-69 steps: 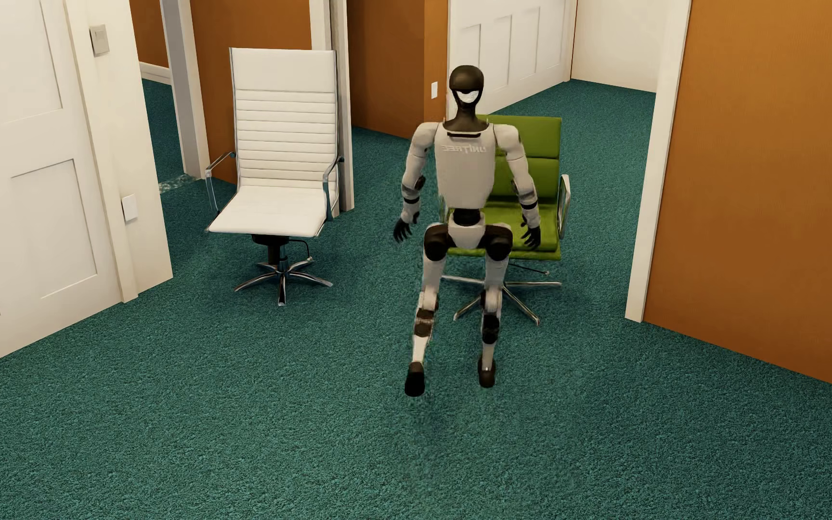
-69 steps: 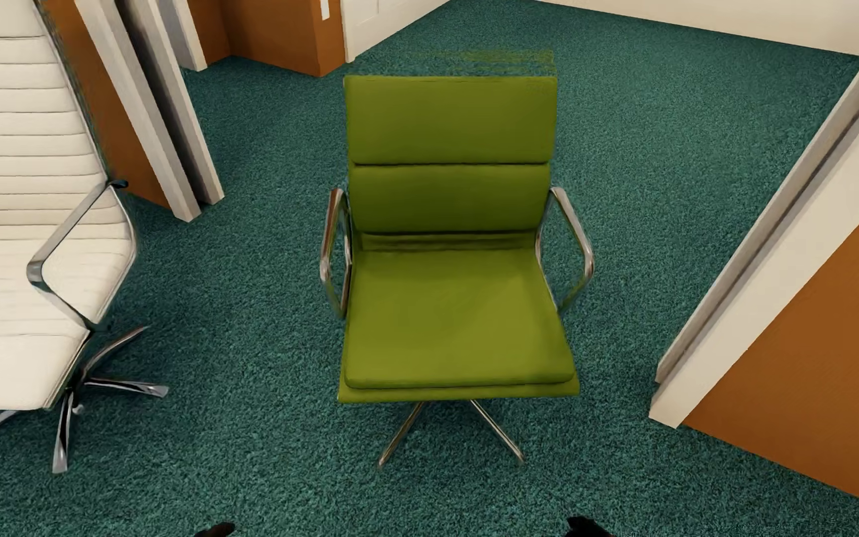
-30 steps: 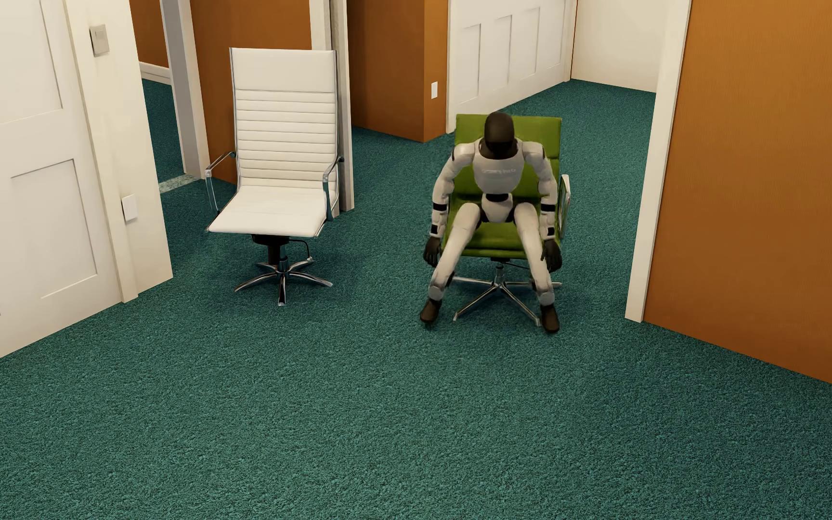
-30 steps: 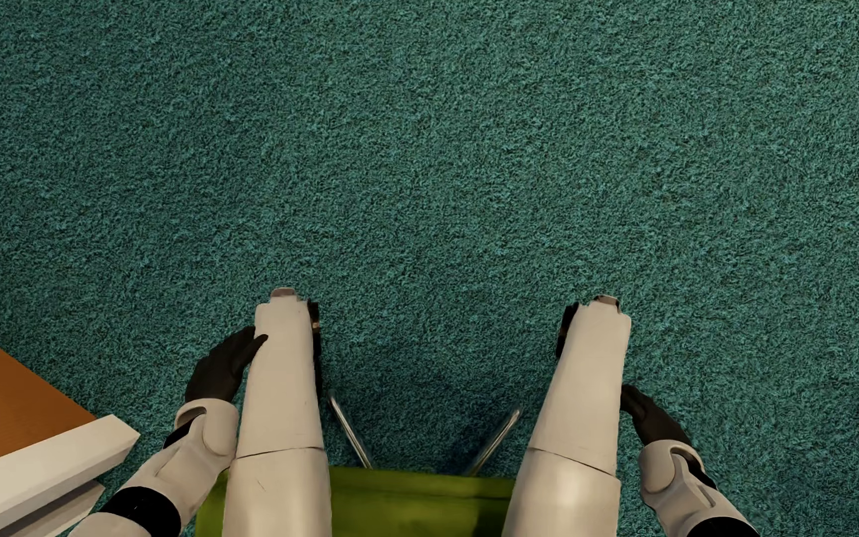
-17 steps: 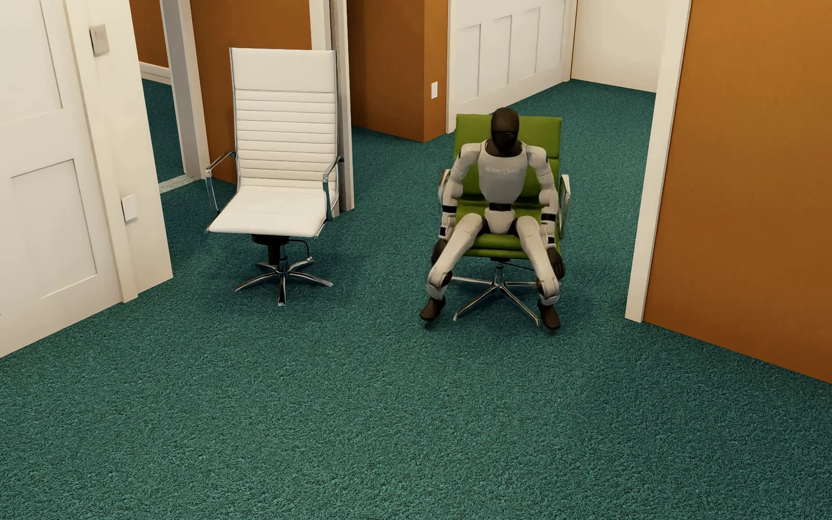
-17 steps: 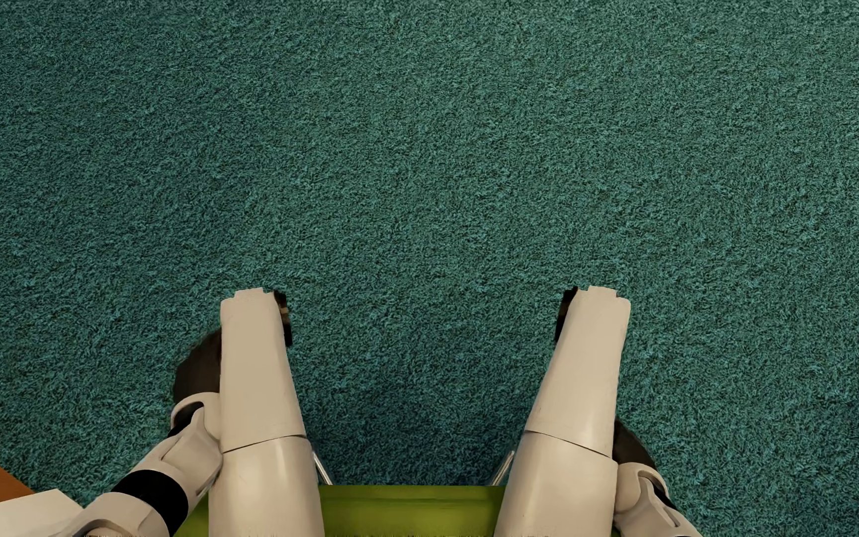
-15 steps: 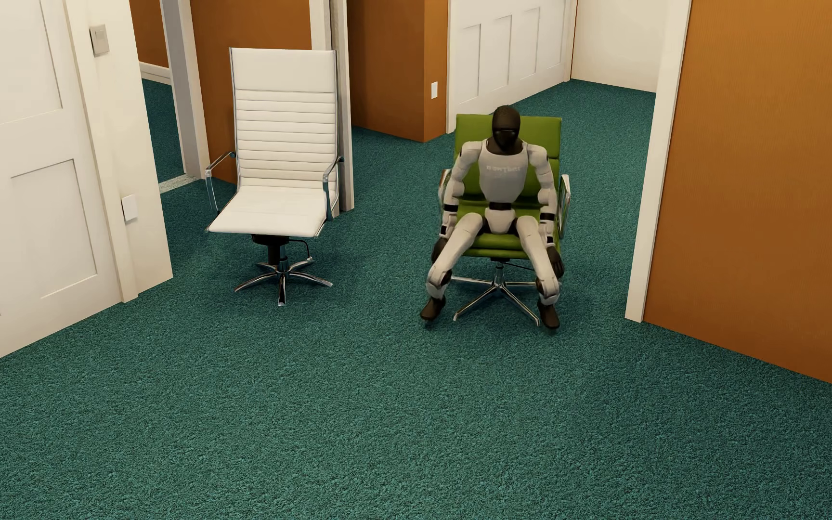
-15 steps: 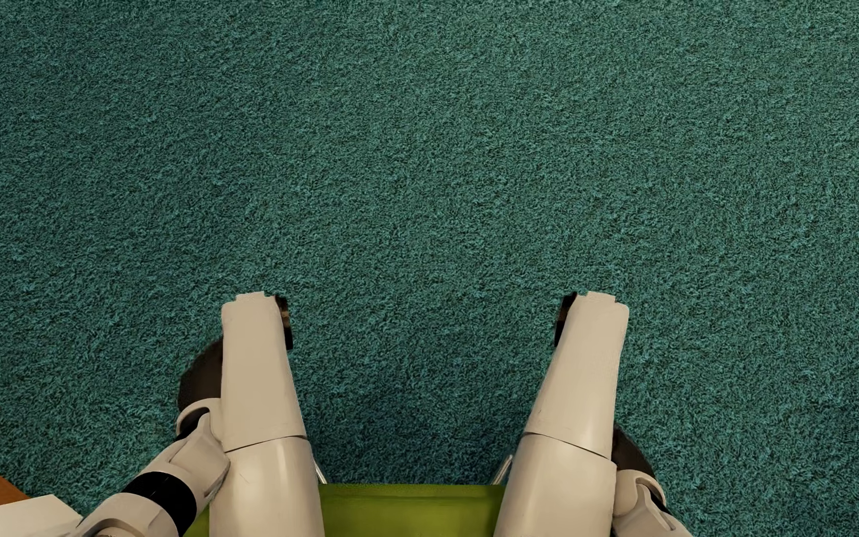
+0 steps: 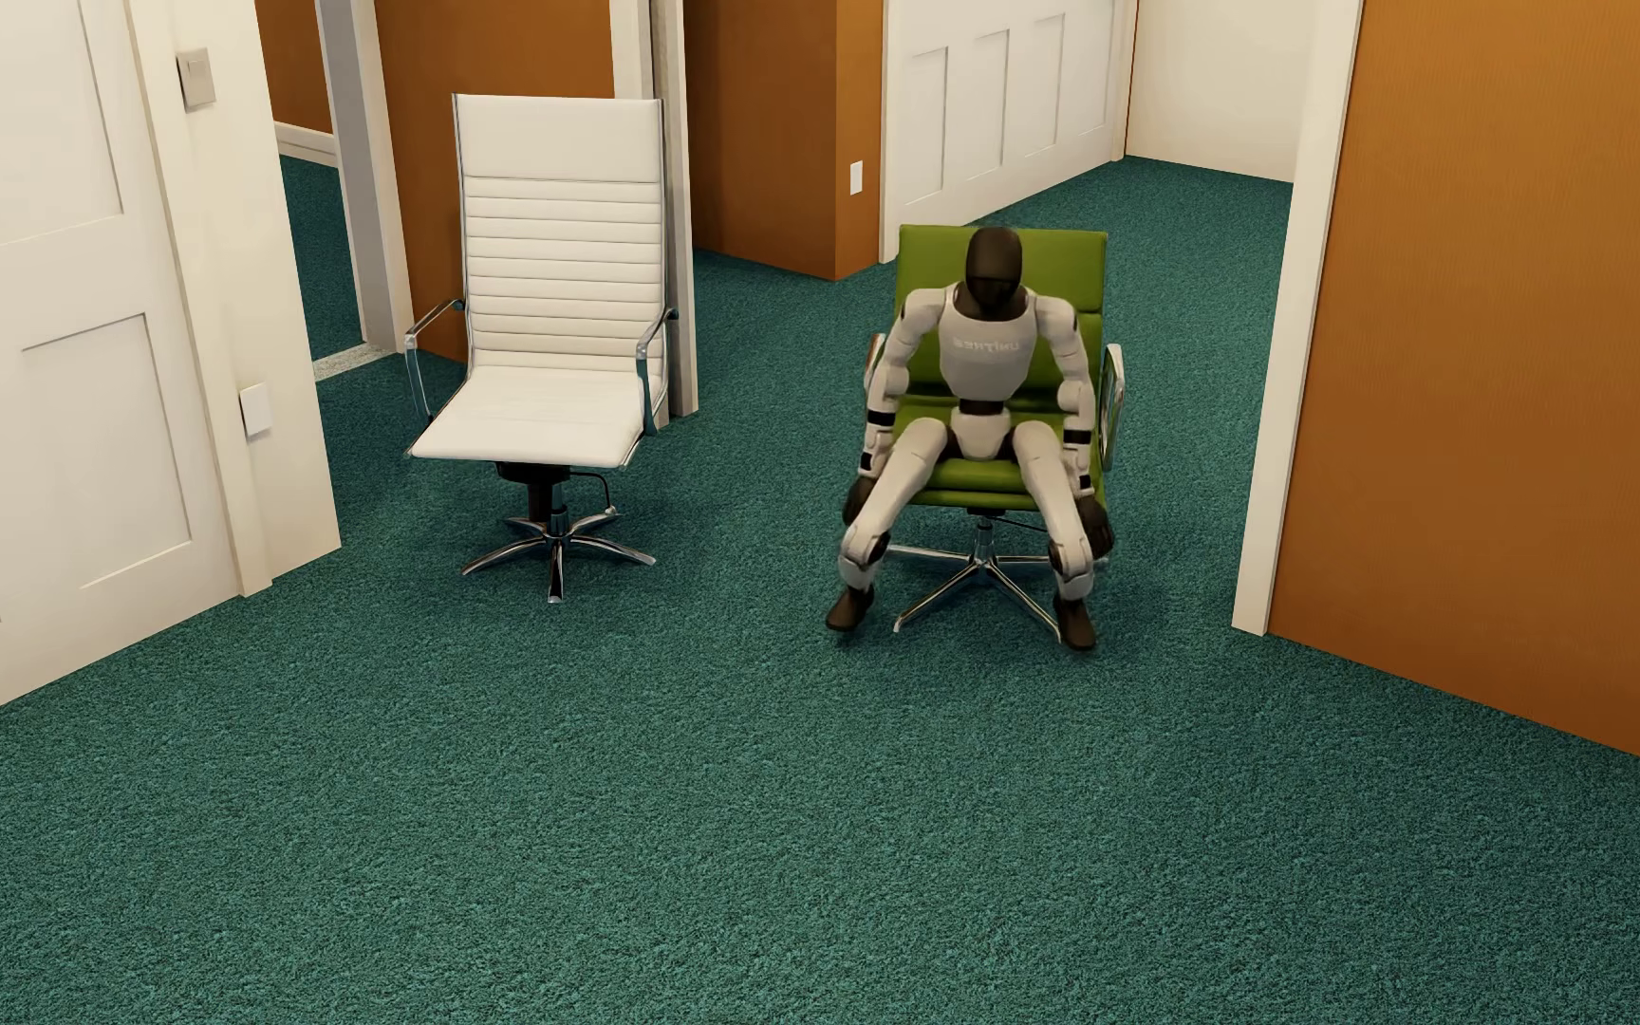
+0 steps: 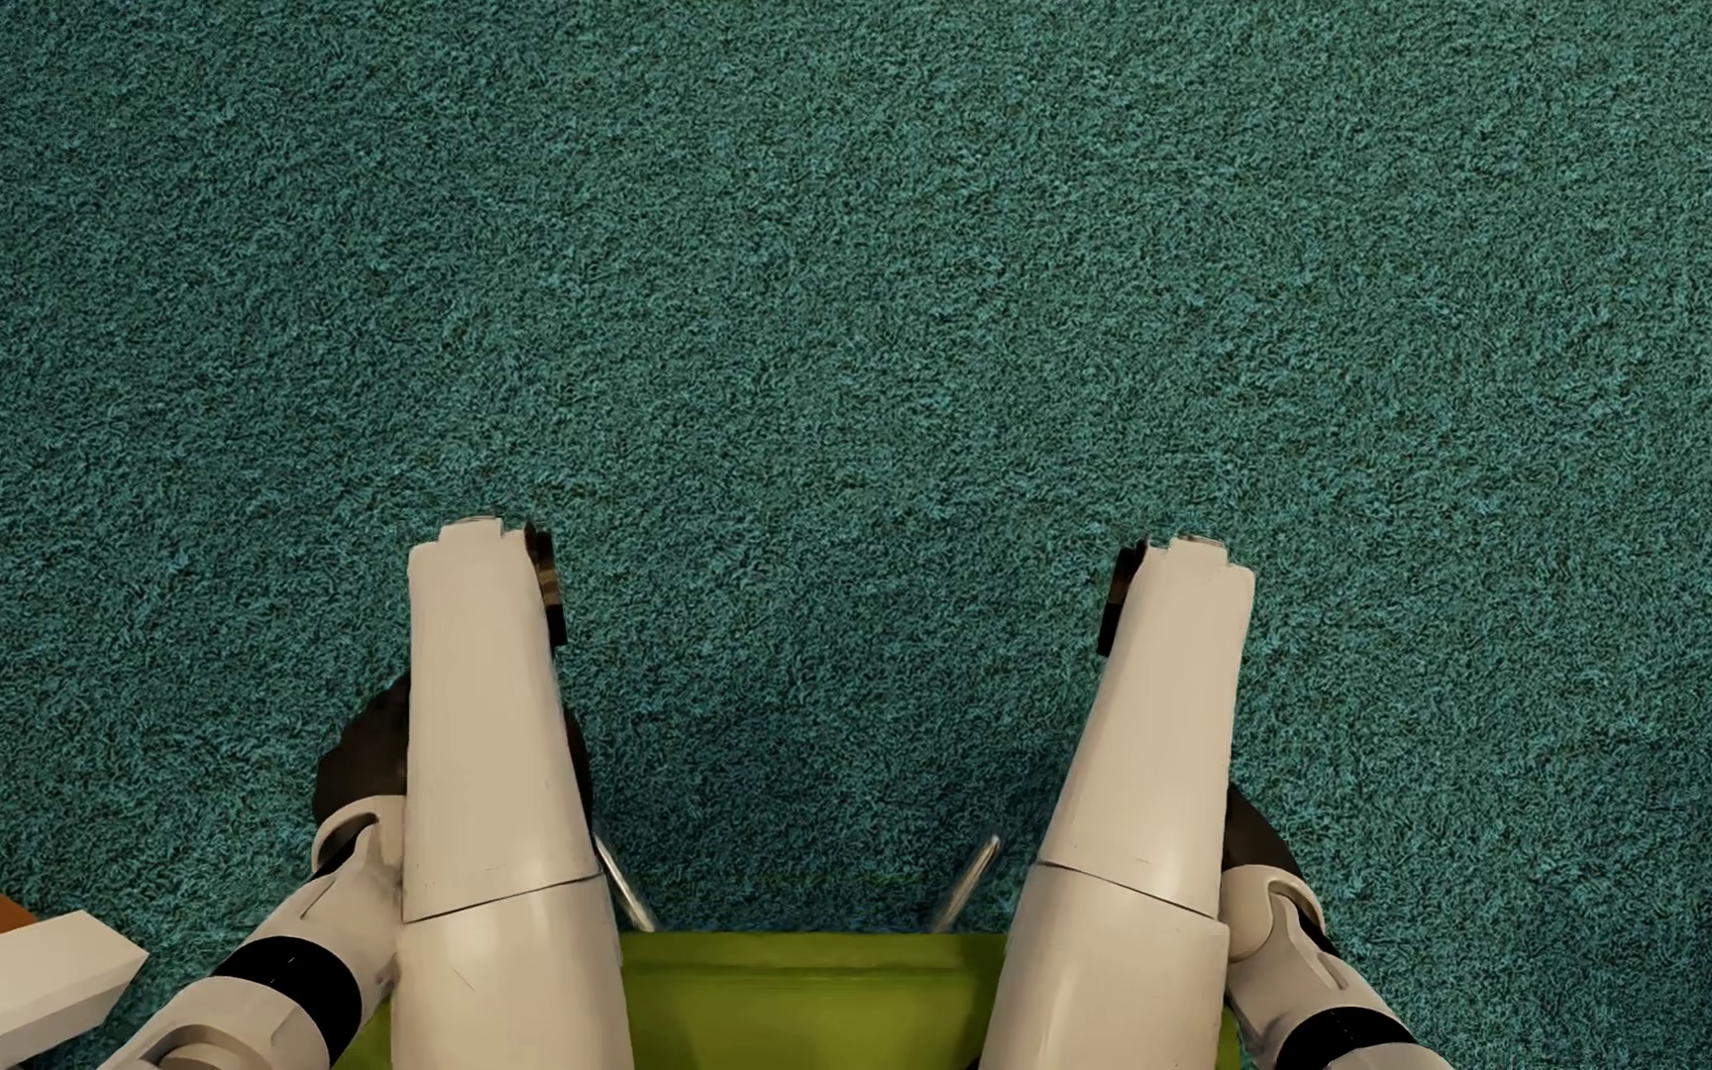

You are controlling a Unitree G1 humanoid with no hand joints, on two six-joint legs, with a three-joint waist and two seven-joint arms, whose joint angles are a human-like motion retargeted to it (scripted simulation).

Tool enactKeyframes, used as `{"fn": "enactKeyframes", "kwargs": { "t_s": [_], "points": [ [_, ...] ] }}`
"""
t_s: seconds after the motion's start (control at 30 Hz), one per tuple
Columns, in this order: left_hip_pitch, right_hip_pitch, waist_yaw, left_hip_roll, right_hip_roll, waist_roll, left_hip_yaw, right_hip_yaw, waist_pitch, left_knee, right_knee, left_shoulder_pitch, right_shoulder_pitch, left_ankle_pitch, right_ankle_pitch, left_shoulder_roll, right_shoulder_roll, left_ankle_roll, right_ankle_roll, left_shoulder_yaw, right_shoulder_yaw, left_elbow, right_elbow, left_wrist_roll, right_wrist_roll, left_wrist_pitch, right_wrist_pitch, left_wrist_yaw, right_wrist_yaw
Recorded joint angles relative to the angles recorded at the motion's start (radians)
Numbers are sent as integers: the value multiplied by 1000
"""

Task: Take a seat on the dark lime chair

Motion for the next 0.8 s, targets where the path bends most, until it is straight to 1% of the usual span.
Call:
{"fn": "enactKeyframes", "kwargs": {
  "t_s": [0.03,0.07,0.1,0.13,0.17,0.2,0.23,0.27,0.3,0.33,0.37,0.4,0.43,0.47,0.5,0.53,0.57,0.6,0.63,0.67,0.7,0.73,0.77,0.8],
  "points": [
    [-23,-15,-4,-7,12,5,2,-8,-29,-28,-26,20,-7,1,-4,3,-4,24,-12,8,9,27,5,-7,3,-5,-5,-26,11],
    [-21,-3,-2,-17,18,8,7,-20,-51,-57,-61,38,-9,2,-4,-2,-8,40,-18,12,5,63,14,-24,19,8,-4,-24,7],
    [-6,15,-1,-17,23,12,14,-26,-88,-99,-107,67,0,0,2,-13,-18,48,-26,21,17,100,33,-21,-26,-3,24,-36,22],
    [32,58,-1,-22,29,20,33,-49,-121,-157,-163,100,5,-2,7,-21,-27,75,-40,29,25,140,50,-7,-47,-3,29,-54,33],
    [88,123,2,-27,45,30,40,-71,-145,-228,-244,128,7,-1,25,-32,-32,92,-54,33,30,154,58,-11,-40,-1,29,-67,45],
    [143,188,2,-39,52,36,61,-103,-180,-309,-333,168,19,11,44,-39,-36,118,-70,43,35,171,61,14,-38,14,33,-97,64],
    [226,283,7,-43,77,46,84,-148,-204,-406,-443,196,30,23,71,-46,-40,145,-104,45,37,173,58,-8,-24,-18,17,-117,70],
    [290,358,6,-61,90,46,97,-167,-237,-518,-569,218,34,43,113,-50,-35,167,-117,49,30,192,49,39,-32,-1,8,-148,94],
    [391,464,12,-61,114,49,105,-191,-264,-638,-703,237,50,58,160,-55,-34,179,-133,43,28,165,34,-59,-34,-112,-18,-115,88],
    [484,566,9,-60,132,48,128,-207,-301,-756,-841,277,78,76,200,-49,-25,183,-141,63,18,191,13,48,-54,-27,-21,-180,136],
    [577,661,4,-80,138,44,147,-208,-338,-883,-967,297,101,113,238,-55,-24,196,-140,67,34,201,-4,68,-63,-39,-47,-190,122],
    [659,741,0,-100,142,36,165,-224,-381,-994,-1068,311,122,147,285,-52,-13,203,-159,52,19,213,-7,86,-89,-50,-53,-218,143],
    [765,814,-10,-95,162,46,185,-190,-410,-1116,-1150,318,144,166,348,-51,-8,188,-153,52,31,225,-9,112,-104,-51,-65,-237,143],
    [874,859,-26,-115,170,37,204,-191,-442,-1237,-1149,331,178,205,362,-53,5,197,-184,52,16,227,1,128,-123,-57,-70,-246,156],
    [946,837,-34,-125,189,44,209,-179,-477,-1324,-1101,331,202,232,364,-69,14,218,-188,72,3,231,6,137,-136,-49,-51,-287,170],
    [1007,783,-42,-123,207,55,226,-160,-497,-1409,-1052,316,214,249,384,-69,20,217,-132,71,6,207,17,147,-130,-69,-62,-265,143],
    [1105,770,-60,-137,207,48,251,-181,-507,-1503,-1037,315,249,271,383,-75,35,233,-106,64,-14,191,29,139,-135,-56,-42,-270,175],
    [1155,730,-78,-140,213,56,268,-193,-509,-1552,-1050,284,261,272,379,-82,42,238,-96,46,-24,170,46,140,-132,-70,-54,-271,176],
    [1220,710,-94,-136,222,65,278,-215,-506,-1606,-1101,255,272,271,406,-85,54,240,-86,12,-52,142,71,137,-104,-75,-51,-245,183],
    [1290,670,-112,-143,216,67,297,-205,-513,-1691,-1180,219,287,288,474,-85,65,244,-59,-22,-66,114,82,141,-65,-80,-68,-244,178],
    [1373,633,-125,-149,224,69,308,-205,-521,-1783,-1257,182,301,303,522,-85,71,238,-56,-39,-82,85,106,150,-73,-88,-64,-248,194],
    [1447,595,-136,-155,257,70,316,-207,-531,-1869,-1329,139,323,326,571,-85,77,236,-80,-61,-90,59,115,143,-66,-107,-70,-239,181],
    [1487,576,-146,-155,282,70,327,-208,-549,-1884,-1412,115,352,308,588,-89,85,221,-127,-76,-118,34,116,173,-71,-85,-67,-246,211],
    [1520,581,-148,-156,283,73,331,-208,-550,-1883,-1486,82,366,300,572,-100,84,220,-180,-97,-153,5,112,155,-76,-103,-70,-231,220]
  ]
}}
